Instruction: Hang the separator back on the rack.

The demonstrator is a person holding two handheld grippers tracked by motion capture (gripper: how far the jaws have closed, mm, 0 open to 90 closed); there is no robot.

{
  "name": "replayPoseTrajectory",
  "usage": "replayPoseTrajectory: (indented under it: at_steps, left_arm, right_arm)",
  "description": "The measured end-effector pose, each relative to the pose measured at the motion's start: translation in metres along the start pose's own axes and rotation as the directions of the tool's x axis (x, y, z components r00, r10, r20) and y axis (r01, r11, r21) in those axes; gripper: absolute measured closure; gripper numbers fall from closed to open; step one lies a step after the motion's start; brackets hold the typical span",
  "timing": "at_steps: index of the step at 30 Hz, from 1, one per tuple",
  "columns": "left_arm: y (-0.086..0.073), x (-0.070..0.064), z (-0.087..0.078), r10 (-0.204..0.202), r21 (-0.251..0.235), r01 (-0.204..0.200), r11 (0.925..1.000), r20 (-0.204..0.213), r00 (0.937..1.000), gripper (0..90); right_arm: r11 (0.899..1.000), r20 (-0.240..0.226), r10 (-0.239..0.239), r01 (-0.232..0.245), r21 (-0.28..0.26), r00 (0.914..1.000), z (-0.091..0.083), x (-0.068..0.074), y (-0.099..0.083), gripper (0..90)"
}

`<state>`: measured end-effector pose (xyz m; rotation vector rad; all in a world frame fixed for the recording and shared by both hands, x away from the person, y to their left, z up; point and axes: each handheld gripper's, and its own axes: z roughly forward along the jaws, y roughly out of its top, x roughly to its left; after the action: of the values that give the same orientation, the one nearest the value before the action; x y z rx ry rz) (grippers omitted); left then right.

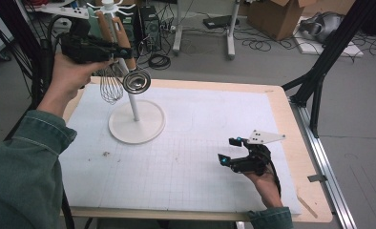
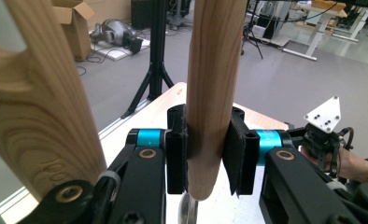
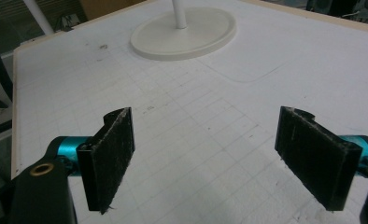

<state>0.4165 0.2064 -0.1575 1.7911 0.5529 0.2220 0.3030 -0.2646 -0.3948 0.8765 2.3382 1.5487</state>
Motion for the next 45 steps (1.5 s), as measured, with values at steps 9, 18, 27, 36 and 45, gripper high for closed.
replayPoseTrajectory:
  at_steps: [9,18,27,36,45]
  left_arm:
    - [-0.001,0.004,0.000,-0.015,-0.004,0.015,0.9999,-0.009,0.9998,72.1]
    - [-0.003,0.005,0.001,-0.040,-0.006,0.040,0.9992,-0.006,0.9992,72.0]
    - [-0.007,0.006,-0.001,-0.074,-0.025,0.073,0.9970,-0.023,0.9970,71.9]
    - [-0.013,0.004,-0.004,-0.083,-0.056,0.080,0.9952,-0.056,0.9949,71.6]
    - [-0.018,-0.003,-0.009,-0.075,-0.083,0.066,0.9944,-0.109,0.9912,71.5]
  right_arm:
    - [1.000,-0.003,0.002,-0.002,-0.002,1.0000,0.000,0.000,0.000,19.2]
    - [1.000,-0.003,0.000,0.000,-0.001,1.0000,0.000,0.000,0.000,19.2]
    - [1.000,-0.005,-0.009,0.009,-0.007,0.9999,0.000,0.000,0.000,19.2]
    - [1.000,-0.008,-0.004,0.004,-0.004,1.0000,0.001,0.001,0.000,19.2]
    - [1.000,-0.010,-0.007,0.007,-0.009,0.9999,0.001,0.001,0.002,19.2]
